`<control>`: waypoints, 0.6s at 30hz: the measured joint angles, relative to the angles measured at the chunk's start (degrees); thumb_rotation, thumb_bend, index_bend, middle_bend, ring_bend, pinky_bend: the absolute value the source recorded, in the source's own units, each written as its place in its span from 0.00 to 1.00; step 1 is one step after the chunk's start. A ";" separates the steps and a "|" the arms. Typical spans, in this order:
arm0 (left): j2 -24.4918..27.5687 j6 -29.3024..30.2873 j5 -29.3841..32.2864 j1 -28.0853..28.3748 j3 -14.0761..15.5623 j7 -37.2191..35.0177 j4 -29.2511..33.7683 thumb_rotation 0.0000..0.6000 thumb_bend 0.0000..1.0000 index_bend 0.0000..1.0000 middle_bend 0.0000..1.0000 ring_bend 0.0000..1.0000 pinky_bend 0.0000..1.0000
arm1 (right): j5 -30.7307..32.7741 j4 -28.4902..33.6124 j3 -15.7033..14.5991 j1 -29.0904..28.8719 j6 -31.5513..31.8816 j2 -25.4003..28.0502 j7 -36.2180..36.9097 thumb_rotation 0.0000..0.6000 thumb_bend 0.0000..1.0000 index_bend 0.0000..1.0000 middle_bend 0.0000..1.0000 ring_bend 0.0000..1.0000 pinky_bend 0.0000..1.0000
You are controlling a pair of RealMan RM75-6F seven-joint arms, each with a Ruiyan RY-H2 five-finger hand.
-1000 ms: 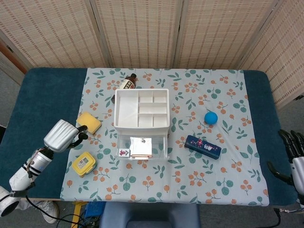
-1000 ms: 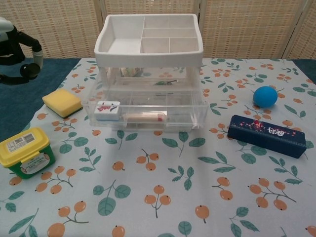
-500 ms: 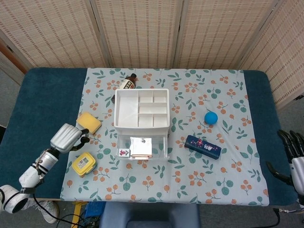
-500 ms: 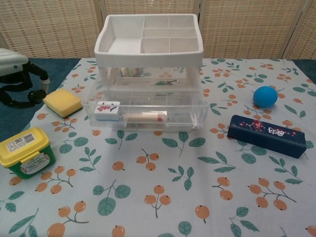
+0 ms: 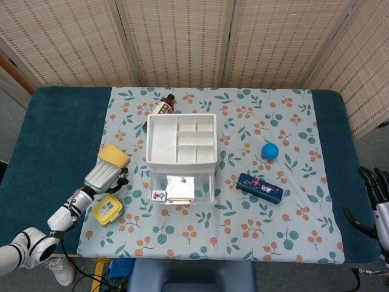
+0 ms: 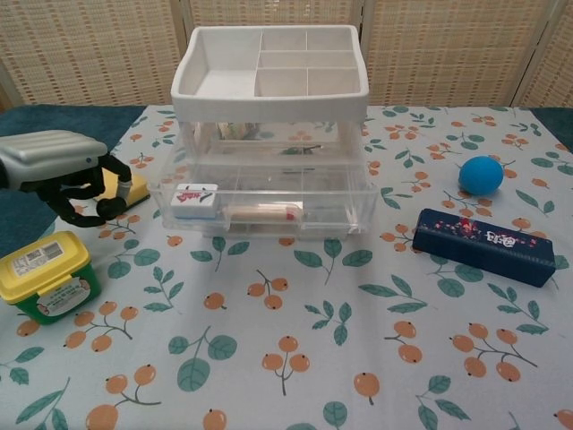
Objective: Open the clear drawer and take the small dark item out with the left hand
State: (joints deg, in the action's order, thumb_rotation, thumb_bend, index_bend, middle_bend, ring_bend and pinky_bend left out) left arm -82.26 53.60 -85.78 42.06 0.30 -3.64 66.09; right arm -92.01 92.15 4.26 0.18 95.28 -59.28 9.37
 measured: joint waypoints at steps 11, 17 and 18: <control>-0.17 -0.72 1.27 -0.39 -0.53 2.07 1.09 1.00 0.27 0.21 0.90 1.00 1.00 | -0.01 -0.04 0.10 0.00 0.15 0.11 0.20 1.00 0.30 0.00 0.08 0.00 0.01; 2.42 -0.02 4.90 -1.99 -1.69 5.16 4.87 1.00 0.27 0.12 0.86 0.98 1.00 | 0.07 -0.32 0.16 -0.12 -0.02 0.16 0.68 1.00 0.30 0.00 0.08 0.00 0.01; 2.98 0.33 5.86 -2.43 -2.03 5.82 5.68 1.00 0.27 0.12 0.86 0.97 1.00 | 0.13 -0.37 0.17 -0.15 -0.11 0.19 0.77 1.00 0.30 0.00 0.08 0.00 0.01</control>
State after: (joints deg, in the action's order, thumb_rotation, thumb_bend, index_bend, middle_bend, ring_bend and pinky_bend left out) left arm -79.28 53.93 -79.91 39.63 -1.73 2.19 71.77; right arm -91.88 91.78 4.42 0.03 95.16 -59.08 10.14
